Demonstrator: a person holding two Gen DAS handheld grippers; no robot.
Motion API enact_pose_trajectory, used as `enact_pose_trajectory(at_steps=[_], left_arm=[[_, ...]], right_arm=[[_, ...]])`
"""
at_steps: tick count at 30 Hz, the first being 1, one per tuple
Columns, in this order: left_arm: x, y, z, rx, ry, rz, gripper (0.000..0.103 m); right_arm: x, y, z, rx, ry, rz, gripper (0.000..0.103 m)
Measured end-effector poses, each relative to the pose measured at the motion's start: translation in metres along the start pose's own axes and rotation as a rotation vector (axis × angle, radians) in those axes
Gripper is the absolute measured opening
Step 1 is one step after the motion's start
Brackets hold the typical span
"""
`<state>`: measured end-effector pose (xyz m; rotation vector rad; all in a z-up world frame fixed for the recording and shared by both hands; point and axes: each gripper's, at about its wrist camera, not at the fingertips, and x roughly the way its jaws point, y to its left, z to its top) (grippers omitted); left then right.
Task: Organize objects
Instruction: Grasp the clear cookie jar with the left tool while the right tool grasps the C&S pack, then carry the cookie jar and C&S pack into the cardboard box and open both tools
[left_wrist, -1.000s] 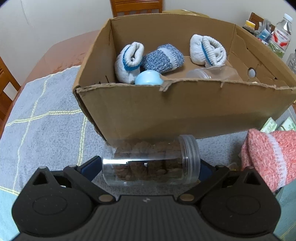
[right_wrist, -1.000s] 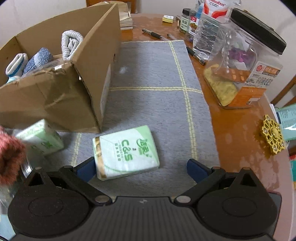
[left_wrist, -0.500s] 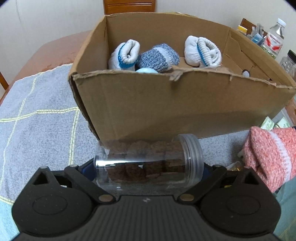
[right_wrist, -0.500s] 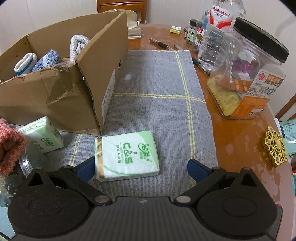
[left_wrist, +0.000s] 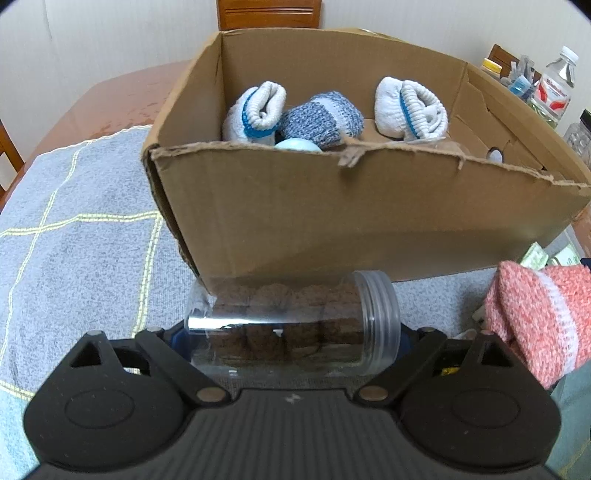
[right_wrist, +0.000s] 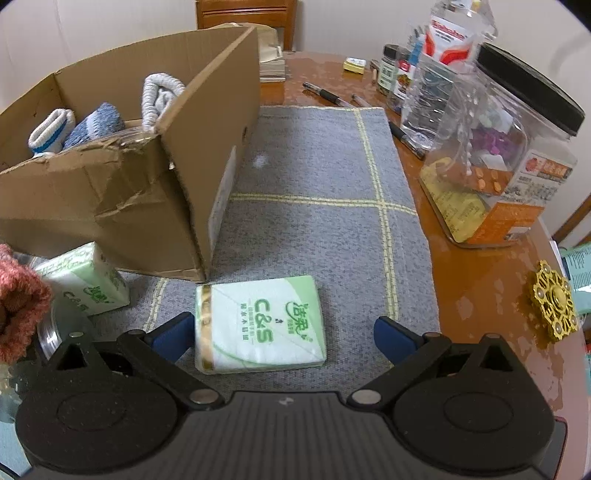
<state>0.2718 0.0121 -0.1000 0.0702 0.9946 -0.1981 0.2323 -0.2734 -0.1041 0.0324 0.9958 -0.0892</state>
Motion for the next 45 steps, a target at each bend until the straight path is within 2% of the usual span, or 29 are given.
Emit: enact_pose_trajectory(at_steps=[3,8,16,25,33,39,45], left_arm=[[0.001,0.0,0.001,-0.001,0.002,0.0,0.093],[0.001,0.002,0.002,-0.007,0.004,-0.002,0.093],[-0.003,0.005,0.001,0.001,0.0,0.01,0.093],[-0.021,0.009,0.002,0.027,0.001,-0.027,0.093],[-0.071,0.006,0.012,0.105,0.021,-0.124,0.093],[-0.112,-0.005,0.046,0.155,-0.066,-0.156,0.093],[-0.119,-0.025,0.083,0.192,-0.15,-0.171,0.093]], right_arm=[[0.0,0.002,0.001,-0.016,0.0,0.008,0.103],[-0.005,0.007,0.003,-0.051,-0.006,0.031,0.087],[-0.012,0.009,0.003,-0.05,0.004,0.035,0.07],[-0.022,0.002,0.006,-0.012,0.025,0.041,0.069],[-0.059,-0.002,0.021,-0.036,0.008,0.065,0.069],[-0.103,0.003,0.046,-0.07,-0.066,0.117,0.069],[-0.123,0.016,0.074,-0.137,-0.142,0.151,0.069]])
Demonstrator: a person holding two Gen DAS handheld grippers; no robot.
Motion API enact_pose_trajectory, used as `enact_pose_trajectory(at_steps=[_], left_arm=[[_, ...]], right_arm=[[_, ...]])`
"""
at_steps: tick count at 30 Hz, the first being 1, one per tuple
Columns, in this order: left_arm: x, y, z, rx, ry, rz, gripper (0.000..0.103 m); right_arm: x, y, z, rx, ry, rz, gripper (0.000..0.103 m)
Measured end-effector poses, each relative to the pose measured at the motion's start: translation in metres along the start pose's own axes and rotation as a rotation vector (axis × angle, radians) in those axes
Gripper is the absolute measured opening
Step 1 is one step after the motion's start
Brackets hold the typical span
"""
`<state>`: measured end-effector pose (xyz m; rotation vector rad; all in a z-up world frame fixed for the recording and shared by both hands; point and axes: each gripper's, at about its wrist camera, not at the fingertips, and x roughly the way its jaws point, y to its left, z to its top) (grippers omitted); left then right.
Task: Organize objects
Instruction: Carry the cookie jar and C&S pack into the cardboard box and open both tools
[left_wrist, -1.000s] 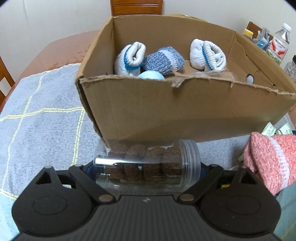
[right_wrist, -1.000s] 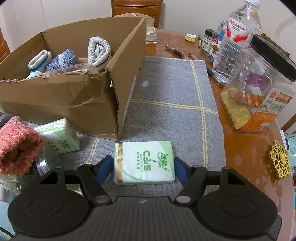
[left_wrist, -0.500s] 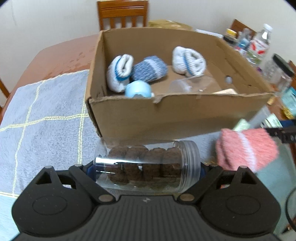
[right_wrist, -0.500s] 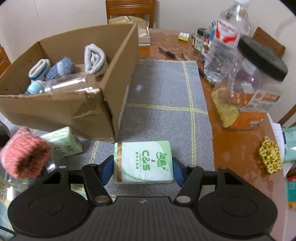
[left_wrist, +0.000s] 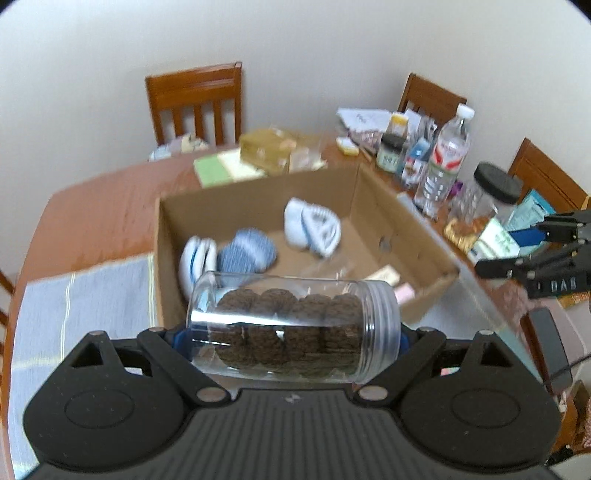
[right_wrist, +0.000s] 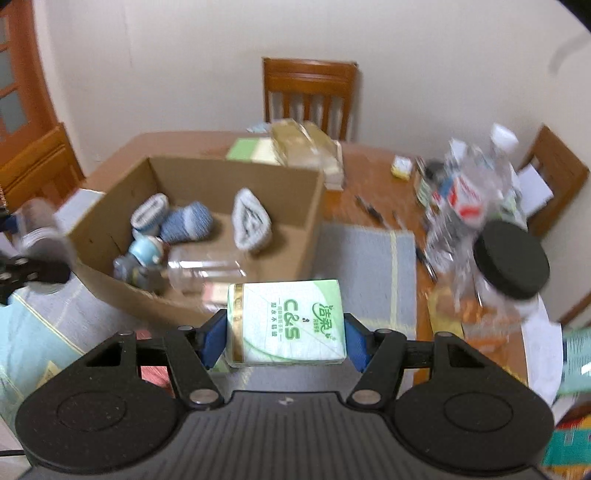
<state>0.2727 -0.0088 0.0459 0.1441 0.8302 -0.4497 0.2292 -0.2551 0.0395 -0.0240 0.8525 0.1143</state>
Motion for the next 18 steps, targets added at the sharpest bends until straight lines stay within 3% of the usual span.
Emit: enact_pose_trajectory(at_steps=[4,7,18], left_arm=[[0.01,-0.008,0.021,0.025,-0.054,0.006,0.095],[0.019,-0.014,0.026,0.046,-0.032,0.018,0.097],[0.015,-0.01,0.001,0.017,0.018,-0.005,0.097]], right_arm=[[0.003,0.008,0.017,-0.04,-0.018,0.011,0.069],[0.009,0.013,0.028,-0.058,-0.022,0.025,0.069],[0.039,0.024,0.058,-0.124,-0.006,0.052,0.069]])
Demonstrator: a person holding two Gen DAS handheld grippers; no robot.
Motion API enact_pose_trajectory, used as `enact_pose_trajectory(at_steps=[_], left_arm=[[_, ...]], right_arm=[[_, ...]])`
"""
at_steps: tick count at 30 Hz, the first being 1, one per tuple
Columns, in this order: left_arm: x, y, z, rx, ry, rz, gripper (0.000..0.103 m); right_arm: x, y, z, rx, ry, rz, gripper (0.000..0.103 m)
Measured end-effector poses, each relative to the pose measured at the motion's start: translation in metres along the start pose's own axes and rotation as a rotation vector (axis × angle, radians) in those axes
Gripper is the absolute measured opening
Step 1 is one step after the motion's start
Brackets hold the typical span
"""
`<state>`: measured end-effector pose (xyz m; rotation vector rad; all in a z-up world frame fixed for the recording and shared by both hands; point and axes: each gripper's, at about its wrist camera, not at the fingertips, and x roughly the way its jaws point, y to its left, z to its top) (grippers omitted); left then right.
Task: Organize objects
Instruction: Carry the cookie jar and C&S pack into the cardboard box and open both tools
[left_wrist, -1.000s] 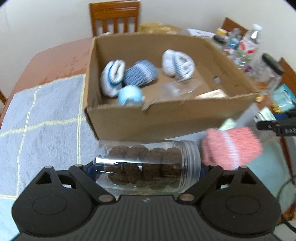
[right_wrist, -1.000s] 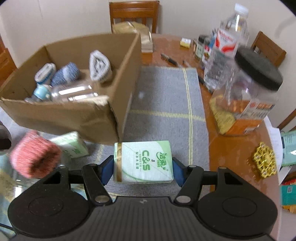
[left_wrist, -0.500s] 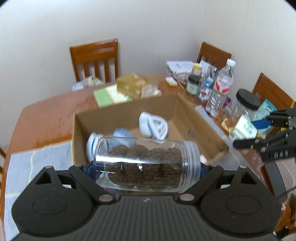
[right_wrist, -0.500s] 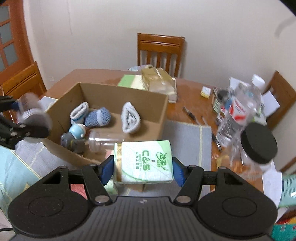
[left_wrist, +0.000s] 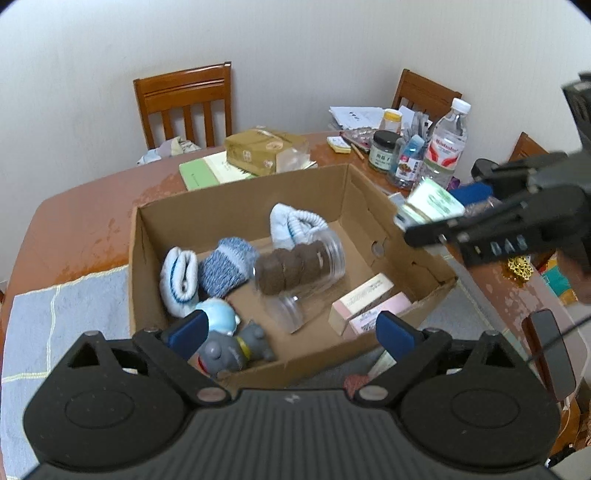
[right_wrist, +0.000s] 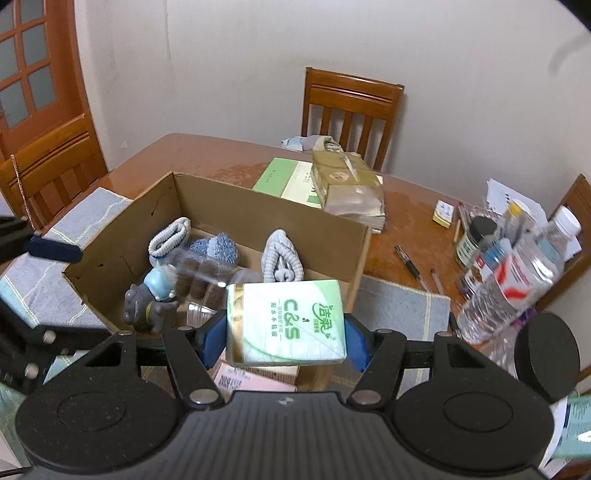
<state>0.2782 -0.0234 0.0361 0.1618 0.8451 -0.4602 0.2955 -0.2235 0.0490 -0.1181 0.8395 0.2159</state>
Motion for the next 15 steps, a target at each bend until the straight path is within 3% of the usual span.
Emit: enact_pose_trajectory(at_steps=[6,7,10,15], left_arm=[[-0.005,0.01,-0.004,-0.024,-0.007,0.032,0.097],[-0.006,0.011,-0.004,-0.027,-0.009,0.039,0.097],[-0.007,0.014,-0.005,-0.041,-0.006,0.051,0.097],[-0.007,0.017,-0.01,-0.051,0.0,0.066,0.098]], right_arm=[[0.018,0.003,0.018,-0.041,-0.001,0.003,0.069],[0.02,0.003,0.021,-0.044,-0.005,0.007,0.072],[0.025,0.004,0.026,-0.057,-0.027,0.002,0.103],[0.028,0.007,0.025,-0.06,-0.033,-0.009,0.103]])
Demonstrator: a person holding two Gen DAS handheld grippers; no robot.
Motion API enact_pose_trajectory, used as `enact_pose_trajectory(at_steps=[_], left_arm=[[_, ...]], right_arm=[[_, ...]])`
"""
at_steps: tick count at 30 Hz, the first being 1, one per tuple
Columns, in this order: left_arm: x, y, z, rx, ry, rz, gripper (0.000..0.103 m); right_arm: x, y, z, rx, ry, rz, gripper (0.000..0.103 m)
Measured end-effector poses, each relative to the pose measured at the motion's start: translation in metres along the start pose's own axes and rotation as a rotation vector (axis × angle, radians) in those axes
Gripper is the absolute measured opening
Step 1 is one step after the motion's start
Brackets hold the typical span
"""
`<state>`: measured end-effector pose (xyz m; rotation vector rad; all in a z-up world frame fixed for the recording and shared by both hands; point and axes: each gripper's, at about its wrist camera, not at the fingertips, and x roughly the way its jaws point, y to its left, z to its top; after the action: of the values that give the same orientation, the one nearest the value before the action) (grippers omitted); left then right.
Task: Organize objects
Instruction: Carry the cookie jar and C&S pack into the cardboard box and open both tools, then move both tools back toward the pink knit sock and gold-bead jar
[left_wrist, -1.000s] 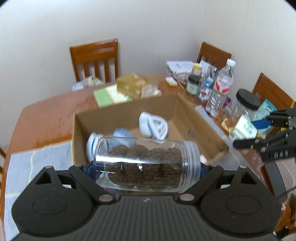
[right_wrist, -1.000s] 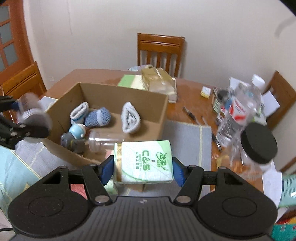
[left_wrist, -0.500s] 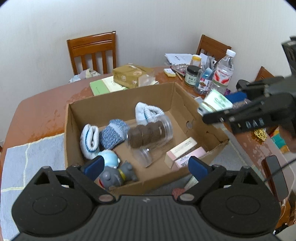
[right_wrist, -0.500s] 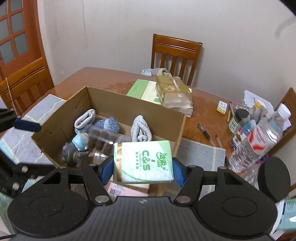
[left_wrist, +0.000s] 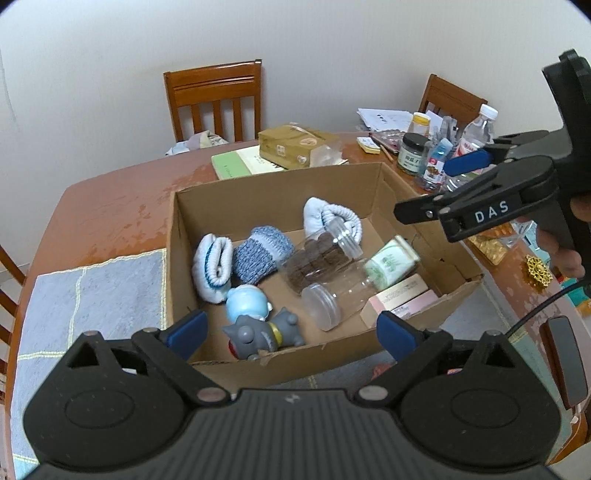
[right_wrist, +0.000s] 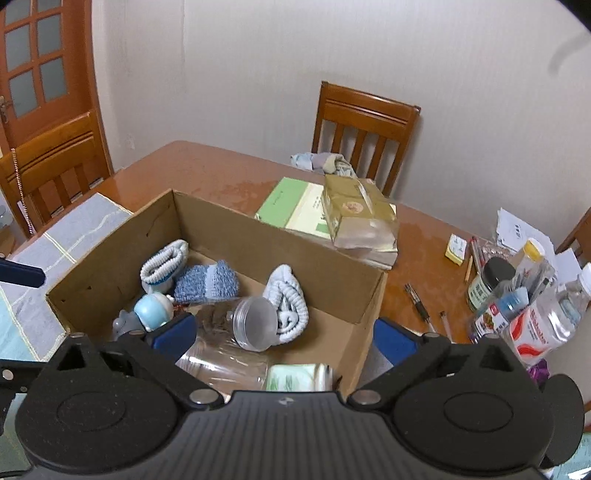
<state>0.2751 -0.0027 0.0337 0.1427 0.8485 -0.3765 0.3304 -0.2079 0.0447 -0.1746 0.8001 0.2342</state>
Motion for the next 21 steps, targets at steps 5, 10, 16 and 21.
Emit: enact_pose_trajectory(at_steps=[5,10,16,21], left_arm=[[0.0,0.0,-0.006,0.003,0.006,0.0,0.098],[-0.002,0.0,-0.014,-0.002,0.009,-0.005,0.098],[-0.007,-0.003,-0.028,0.017,0.016,-0.008,0.098],[-0.011,-0.005,-0.041,0.044,0.023,-0.028,0.098]], right_arm=[[-0.004,0.006,-0.011,0.006,0.021,-0.009,0.103],[-0.015,0.01,-0.026,0.032,0.029,-0.013,0.103],[-0.03,0.016,-0.045,0.072,0.034,-0.031,0.103],[-0.042,0.026,-0.061,0.105,0.034,-0.054,0.103]])
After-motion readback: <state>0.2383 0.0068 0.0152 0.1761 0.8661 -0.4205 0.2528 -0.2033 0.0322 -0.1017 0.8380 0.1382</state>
